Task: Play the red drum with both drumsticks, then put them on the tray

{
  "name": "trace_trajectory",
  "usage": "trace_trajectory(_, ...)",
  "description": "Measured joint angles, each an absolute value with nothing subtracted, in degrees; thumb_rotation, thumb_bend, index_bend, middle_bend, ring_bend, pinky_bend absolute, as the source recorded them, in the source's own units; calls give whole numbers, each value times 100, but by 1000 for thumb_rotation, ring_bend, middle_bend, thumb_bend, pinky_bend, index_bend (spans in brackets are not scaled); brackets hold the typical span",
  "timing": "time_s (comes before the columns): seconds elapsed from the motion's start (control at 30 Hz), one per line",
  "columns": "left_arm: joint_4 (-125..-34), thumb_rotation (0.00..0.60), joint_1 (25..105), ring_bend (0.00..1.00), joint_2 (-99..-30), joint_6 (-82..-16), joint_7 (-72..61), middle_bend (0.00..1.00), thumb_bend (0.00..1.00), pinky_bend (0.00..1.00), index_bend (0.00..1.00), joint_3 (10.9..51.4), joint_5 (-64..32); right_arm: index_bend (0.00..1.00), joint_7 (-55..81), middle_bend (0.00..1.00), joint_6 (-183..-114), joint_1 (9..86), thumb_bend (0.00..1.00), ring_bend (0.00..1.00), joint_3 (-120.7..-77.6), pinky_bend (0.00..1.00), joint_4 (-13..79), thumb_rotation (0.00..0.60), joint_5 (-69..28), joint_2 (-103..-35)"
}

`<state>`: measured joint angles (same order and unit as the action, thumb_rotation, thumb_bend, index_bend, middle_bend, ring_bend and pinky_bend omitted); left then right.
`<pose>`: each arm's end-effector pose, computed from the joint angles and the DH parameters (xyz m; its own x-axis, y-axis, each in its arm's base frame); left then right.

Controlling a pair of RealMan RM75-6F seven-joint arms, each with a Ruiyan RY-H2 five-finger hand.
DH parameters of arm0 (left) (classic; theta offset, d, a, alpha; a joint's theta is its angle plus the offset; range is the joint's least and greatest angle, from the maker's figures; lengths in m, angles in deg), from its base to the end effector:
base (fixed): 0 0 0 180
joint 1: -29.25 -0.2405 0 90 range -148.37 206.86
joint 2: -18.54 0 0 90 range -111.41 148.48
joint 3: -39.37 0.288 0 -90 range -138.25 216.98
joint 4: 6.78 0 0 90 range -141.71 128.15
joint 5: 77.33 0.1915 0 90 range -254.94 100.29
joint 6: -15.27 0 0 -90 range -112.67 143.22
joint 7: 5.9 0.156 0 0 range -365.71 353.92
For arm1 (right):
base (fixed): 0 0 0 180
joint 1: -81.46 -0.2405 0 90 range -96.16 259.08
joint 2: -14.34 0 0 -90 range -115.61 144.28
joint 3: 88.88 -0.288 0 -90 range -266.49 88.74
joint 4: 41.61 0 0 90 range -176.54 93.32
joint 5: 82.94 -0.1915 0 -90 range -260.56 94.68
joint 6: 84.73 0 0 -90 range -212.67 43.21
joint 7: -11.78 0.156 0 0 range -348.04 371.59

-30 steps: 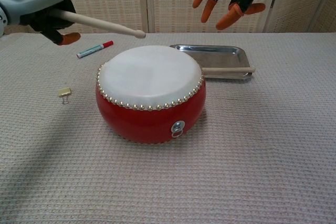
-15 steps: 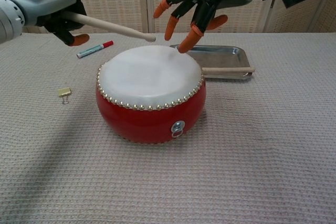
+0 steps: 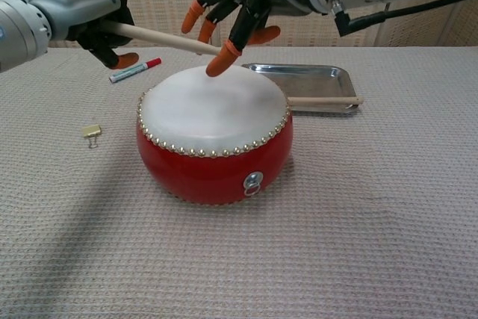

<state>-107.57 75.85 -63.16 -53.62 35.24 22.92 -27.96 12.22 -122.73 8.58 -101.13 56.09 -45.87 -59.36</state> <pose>-0.1186 0.3872 0.0720 0.5028 0.0443 0.8632 0.8397 -0.2620 -0.4757 0.0034 -0.4130 0.0407 0.1814 -0.5891 0.7874 -0.9195 -0.3855 -0.0766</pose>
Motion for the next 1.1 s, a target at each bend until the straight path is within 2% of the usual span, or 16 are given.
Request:
trace_trajectory(0.27, -10772, 600, 7649, 980, -6410, -5477, 3527, 1000, 411, 1000, 921, 2282, -2880, 326, 976, 365, -12557, 756, 15, 821, -10213, 960, 5445, 600, -4765, -6296)
trace_trajectory(0.6, -10793, 600, 7735, 975, -6525, -5614, 3616, 1000, 409, 1000, 910, 2311, -2876, 418, 676, 447, -12850, 697, 149, 830, -10344, 980, 5322, 600, -4981, -6623)
trace_trajectory(0.8, -10783, 600, 7765, 969, -6586, -5668, 3656, 1000, 409, 1000, 907, 2353, -2836, 488, 548, 522, -12970, 696, 264, 850, -10416, 1000, 5269, 600, -5042, -6783)
trace_trajectory(1.1, -10788, 600, 7804, 950, -6628, -5683, 3698, 1000, 410, 1000, 884, 2397, -2813, 591, 449, 601, -13001, 736, 331, 860, -10512, 1000, 5198, 600, -5032, -6930)
